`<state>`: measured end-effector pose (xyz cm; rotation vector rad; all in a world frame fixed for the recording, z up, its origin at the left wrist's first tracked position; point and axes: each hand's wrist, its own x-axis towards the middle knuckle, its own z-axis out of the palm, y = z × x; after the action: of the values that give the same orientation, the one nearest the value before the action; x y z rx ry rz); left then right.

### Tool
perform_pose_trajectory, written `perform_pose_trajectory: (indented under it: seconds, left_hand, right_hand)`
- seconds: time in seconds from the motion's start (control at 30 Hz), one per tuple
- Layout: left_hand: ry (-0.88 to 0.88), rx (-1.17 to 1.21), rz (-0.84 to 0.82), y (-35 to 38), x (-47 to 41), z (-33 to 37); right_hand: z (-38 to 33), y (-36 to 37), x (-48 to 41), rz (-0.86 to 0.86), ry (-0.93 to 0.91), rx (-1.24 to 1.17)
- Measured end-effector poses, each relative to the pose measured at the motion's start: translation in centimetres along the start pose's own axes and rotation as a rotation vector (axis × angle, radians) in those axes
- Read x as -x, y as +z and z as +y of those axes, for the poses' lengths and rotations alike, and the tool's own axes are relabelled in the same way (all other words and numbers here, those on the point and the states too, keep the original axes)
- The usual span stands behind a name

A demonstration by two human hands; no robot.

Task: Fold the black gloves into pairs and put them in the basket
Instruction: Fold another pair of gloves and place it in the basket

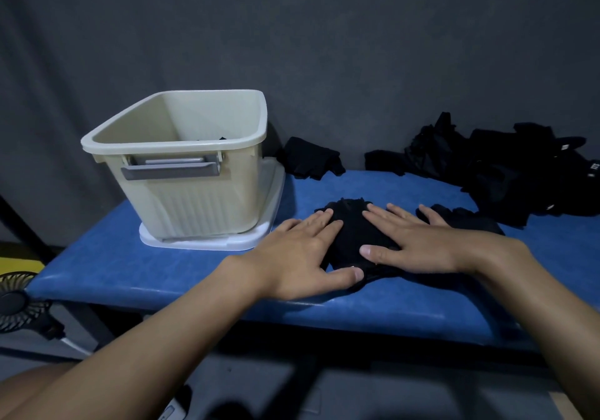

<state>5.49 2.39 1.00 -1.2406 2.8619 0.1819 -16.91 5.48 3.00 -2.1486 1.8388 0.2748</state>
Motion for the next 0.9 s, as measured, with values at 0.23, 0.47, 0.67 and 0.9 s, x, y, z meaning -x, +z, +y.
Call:
perform_pose_trajectory:
  seconds: [0.23, 0.47, 0.67, 0.9]
  left_hand:
    - [-0.005, 0.005, -0.001, 0.2, -0.1, -0.2]
    - [-0.021, 0.045, 0.005, 0.3, 0.0, -0.2]
    - [-0.017, 0.021, -0.013, 0.1, 0.1, -0.1]
    - [-0.006, 0.069, 0.035, -0.2, 0.3, 0.0]
  right_hand:
    - [0.0, -0.1, 0.1, 0.039, -0.017, -0.002]
    - [-0.2, -0.2, 1.1, 0.115, -0.057, 0.020]
    - [0.1, 0.3, 0.6, 0.069, -0.036, 0.031]
    - [0.0, 0.1, 1.1, 0.151, -0.061, 0.005]
